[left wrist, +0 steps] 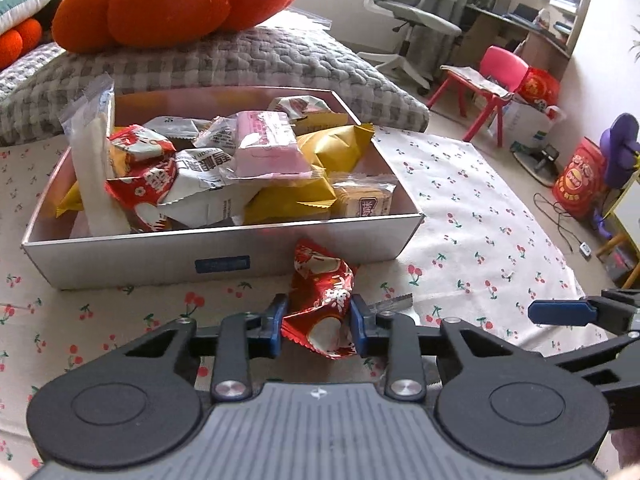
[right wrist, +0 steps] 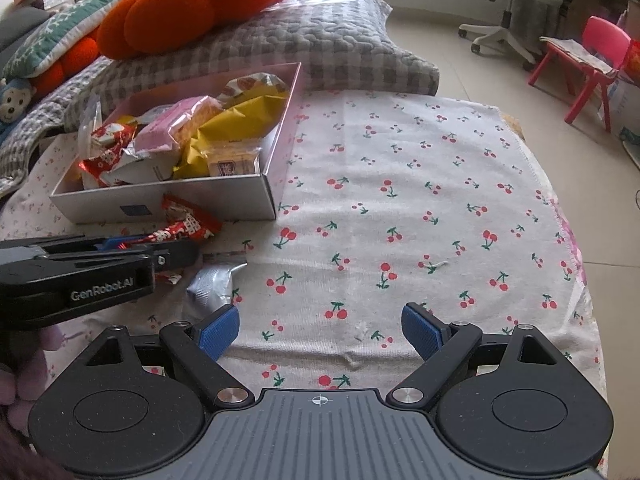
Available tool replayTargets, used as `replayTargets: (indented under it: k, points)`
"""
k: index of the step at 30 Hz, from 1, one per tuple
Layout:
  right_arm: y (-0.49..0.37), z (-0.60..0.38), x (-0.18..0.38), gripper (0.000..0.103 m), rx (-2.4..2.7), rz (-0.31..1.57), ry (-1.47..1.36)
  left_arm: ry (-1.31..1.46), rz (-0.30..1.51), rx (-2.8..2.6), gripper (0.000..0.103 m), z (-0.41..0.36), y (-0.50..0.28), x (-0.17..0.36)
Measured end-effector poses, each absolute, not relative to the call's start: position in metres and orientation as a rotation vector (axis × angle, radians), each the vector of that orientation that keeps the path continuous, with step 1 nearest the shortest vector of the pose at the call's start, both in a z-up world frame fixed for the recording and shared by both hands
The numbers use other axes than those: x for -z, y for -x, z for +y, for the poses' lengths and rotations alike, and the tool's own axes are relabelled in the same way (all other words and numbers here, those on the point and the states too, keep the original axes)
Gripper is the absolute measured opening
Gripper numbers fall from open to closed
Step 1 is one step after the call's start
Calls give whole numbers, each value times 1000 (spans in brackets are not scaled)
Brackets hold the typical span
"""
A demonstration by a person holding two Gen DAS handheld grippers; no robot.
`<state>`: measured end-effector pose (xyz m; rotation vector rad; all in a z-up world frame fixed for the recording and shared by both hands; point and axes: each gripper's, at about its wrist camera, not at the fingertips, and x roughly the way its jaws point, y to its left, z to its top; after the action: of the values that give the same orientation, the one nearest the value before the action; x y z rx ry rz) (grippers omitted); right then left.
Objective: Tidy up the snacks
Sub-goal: 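Close left tool on red candy wrapper while right tool grasps silver foil packet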
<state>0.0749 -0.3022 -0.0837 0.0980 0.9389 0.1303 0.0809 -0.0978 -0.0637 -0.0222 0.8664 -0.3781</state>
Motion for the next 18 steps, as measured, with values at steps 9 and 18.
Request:
replayTargets:
  k: [9, 18]
  points:
    - [-75, -292, 85, 90, -140, 936, -79, 6, 874, 331, 29, -65, -74, 58]
    - [-80, -270, 84, 90, -171, 944, -77, -17, 876, 301, 29, -40, -64, 51]
